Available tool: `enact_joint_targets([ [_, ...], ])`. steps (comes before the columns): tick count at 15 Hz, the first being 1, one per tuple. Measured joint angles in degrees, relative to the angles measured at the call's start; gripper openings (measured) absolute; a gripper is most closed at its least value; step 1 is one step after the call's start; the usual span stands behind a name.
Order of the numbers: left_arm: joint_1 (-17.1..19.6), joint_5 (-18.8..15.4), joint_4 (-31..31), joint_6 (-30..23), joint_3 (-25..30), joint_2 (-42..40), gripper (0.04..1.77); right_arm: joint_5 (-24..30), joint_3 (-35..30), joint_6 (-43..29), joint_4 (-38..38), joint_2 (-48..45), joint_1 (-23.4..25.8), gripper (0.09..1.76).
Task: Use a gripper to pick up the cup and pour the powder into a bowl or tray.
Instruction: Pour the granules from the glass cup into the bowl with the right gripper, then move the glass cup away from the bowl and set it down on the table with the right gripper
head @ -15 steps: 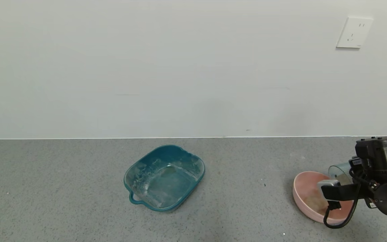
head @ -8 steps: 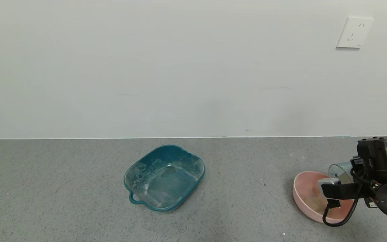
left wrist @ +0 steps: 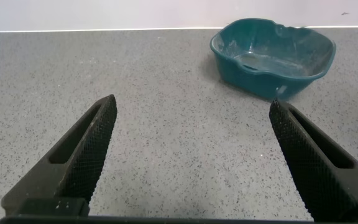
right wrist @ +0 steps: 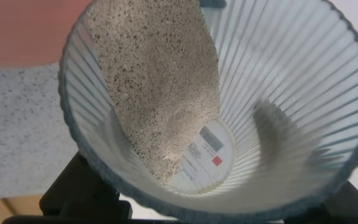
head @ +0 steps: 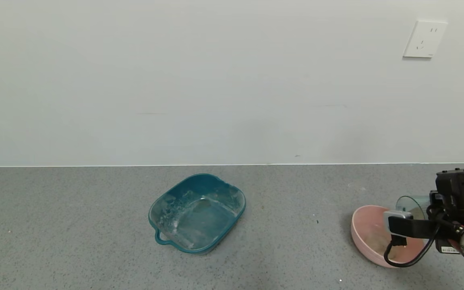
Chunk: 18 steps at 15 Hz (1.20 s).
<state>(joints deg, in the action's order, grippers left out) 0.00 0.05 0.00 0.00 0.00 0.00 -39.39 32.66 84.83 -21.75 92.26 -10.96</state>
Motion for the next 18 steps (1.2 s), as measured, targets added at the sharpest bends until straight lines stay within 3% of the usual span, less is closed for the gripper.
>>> enact_joint_targets([
  [8, 0.0, 0.02, 0.0, 0.0, 0.0, 0.0, 1.76, 3.47, -3.34, -22.27, 0.52, -2.07, 1.49, 1.35],
  [15, 0.02, 0.02, 0.0, 0.0, 0.0, 0.0, 1.76, 14.06, -6.91, -29.88, 0.69, -8.89, 8.51, 1.35],
  [18, 0.0, 0.0, 0.0, 0.0, 0.0, 0.0, 1.76, 19.03, -6.03, -37.1, 0.33, -11.56, 11.67, 1.35],
])
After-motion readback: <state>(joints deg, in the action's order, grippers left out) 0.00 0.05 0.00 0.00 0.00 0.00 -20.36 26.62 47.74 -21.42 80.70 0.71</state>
